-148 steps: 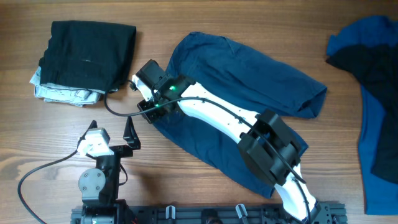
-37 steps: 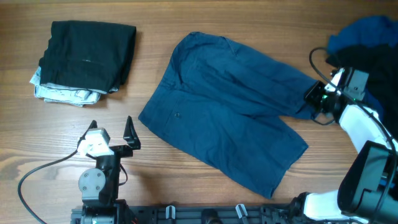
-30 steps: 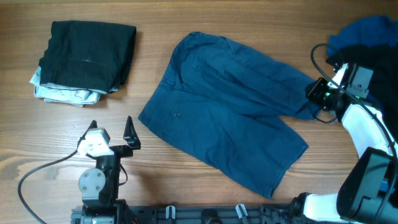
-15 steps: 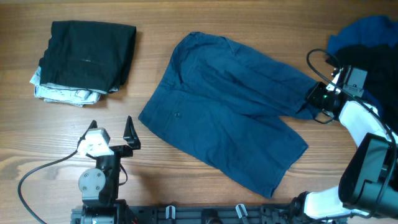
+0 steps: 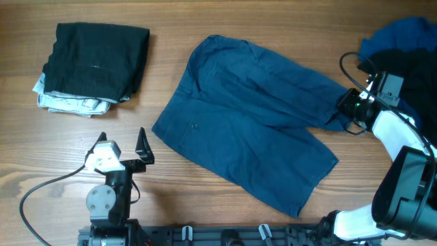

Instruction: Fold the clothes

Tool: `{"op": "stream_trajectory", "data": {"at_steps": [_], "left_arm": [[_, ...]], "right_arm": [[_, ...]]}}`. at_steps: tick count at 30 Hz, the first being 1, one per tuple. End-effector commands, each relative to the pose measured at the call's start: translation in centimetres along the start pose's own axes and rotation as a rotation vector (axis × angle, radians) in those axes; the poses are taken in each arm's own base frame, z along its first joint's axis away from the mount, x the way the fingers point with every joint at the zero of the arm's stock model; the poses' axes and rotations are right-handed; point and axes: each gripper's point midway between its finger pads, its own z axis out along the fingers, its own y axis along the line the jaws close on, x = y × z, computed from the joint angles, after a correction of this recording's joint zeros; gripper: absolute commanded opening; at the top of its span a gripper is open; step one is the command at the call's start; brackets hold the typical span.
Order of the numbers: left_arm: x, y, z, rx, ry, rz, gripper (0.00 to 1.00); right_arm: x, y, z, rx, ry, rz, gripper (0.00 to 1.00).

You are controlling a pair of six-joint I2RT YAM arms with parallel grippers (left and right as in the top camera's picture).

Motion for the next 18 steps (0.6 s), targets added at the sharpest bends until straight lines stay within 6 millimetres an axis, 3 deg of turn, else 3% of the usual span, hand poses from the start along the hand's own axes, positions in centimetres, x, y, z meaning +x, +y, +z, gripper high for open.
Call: {"op": "stream_trajectory", "data": {"at_steps": [1,9,18], "left_arm": [[0.0,0.0,0.0,0.004,-0.004,0.016,1.00],[0.0,0.0,0.0,0.004,-0.004,0.016,1.00],[0.0,0.0,0.0,0.004,-0.004,0.016,1.00]], "right_arm": [[-0.9,0.3,0.0,0.005,-0.020,0.048,0.47],[2.7,-0.1,-0.1,0.007,0.124,0.084,0.51],[3.6,0.1,0.4,-0.016,0.156,0.088,0.51]]}}
